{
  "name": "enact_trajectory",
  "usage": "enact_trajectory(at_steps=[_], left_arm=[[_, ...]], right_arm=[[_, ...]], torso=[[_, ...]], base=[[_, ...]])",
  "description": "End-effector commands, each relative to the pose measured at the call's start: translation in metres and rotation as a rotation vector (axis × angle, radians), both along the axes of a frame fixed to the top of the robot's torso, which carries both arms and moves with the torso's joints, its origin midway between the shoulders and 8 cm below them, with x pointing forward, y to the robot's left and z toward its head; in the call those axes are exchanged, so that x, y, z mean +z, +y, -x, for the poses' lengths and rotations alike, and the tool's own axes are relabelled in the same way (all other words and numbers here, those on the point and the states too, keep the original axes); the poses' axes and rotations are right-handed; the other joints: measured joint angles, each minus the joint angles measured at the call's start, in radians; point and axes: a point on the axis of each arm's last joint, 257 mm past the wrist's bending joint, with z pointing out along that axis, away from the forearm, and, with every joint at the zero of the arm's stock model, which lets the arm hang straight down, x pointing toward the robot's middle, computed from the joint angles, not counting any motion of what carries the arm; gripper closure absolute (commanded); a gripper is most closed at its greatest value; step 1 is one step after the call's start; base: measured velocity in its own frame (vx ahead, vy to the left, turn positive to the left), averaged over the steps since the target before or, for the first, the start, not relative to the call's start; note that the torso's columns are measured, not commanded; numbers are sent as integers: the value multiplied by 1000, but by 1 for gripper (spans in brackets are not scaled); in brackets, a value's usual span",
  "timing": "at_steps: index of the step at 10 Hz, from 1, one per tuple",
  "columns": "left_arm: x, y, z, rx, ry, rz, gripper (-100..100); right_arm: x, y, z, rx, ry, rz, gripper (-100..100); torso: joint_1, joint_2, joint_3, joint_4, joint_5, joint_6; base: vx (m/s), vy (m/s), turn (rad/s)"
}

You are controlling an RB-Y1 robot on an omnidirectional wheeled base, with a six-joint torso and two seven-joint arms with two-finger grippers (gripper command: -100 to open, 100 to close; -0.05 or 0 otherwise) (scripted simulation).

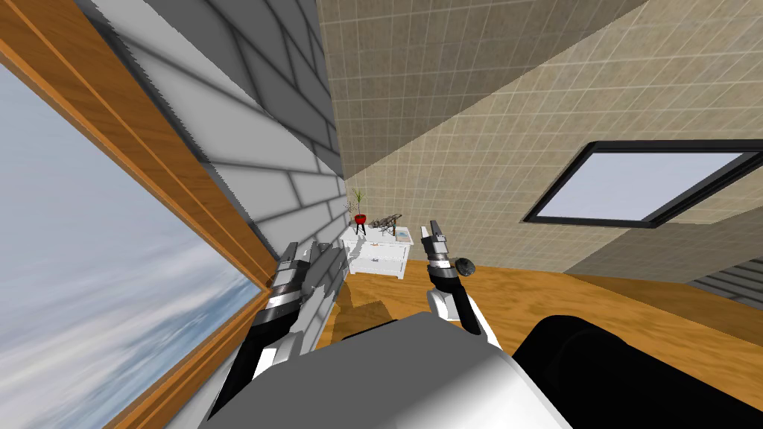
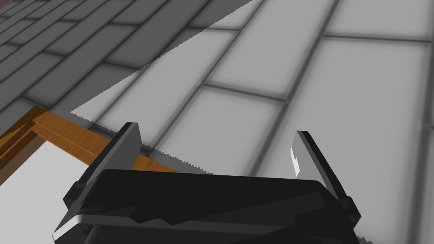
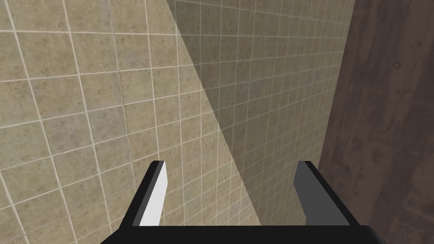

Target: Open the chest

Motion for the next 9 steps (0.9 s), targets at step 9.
enact_trajectory(at_steps=[9], left_arm=[[0,0,0,0,0,0,0]], right_arm=[[0,0,0,0,0,0,0]], torso=[[0,618,-1234,617,0,0]], base=[[0,0,0]])
